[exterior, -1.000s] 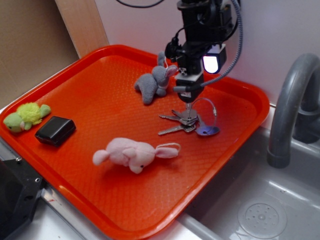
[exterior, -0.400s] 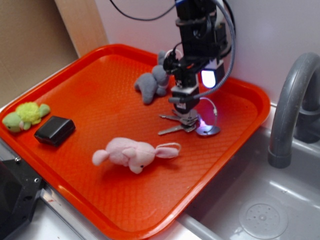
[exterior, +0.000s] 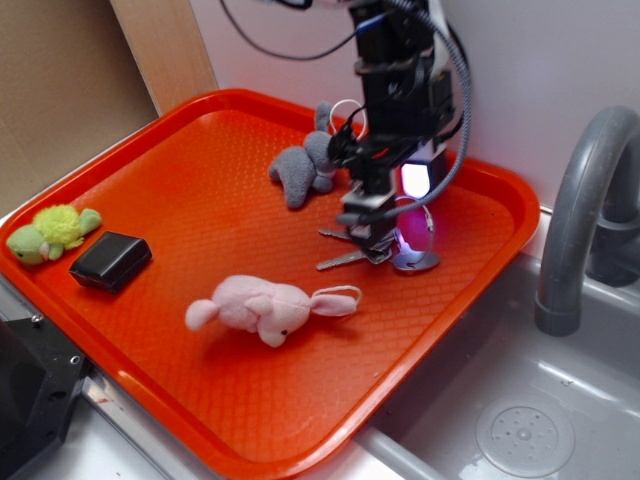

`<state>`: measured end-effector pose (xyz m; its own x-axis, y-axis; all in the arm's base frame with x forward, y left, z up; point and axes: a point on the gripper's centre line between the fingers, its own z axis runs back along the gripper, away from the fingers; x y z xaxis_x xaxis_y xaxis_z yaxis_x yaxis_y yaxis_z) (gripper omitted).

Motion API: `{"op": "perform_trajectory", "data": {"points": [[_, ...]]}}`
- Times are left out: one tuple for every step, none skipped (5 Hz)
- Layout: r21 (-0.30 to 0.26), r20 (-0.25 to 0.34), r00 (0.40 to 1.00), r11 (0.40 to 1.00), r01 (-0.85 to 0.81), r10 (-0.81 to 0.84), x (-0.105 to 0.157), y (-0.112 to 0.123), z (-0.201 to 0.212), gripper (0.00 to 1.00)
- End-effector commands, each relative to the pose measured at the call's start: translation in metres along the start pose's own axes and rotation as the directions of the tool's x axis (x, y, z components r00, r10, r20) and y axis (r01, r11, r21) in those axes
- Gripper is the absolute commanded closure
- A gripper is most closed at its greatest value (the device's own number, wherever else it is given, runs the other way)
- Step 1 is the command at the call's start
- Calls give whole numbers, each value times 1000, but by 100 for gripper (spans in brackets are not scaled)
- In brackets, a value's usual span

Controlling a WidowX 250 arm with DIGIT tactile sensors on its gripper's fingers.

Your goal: Grab the silver keys.

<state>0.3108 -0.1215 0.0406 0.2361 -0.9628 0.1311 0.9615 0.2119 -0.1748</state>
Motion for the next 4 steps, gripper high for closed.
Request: {"op": "perform_trajectory", "data": {"points": [[81,56,995,994,80,-84,29,-54,45,0],[112,47,995,991,78,-84,40,-67,47,0],[119,42,996,990,74,-79,49,-77,51,0],[114,43,997,992,62,-67,53,-85,54,0]]}}
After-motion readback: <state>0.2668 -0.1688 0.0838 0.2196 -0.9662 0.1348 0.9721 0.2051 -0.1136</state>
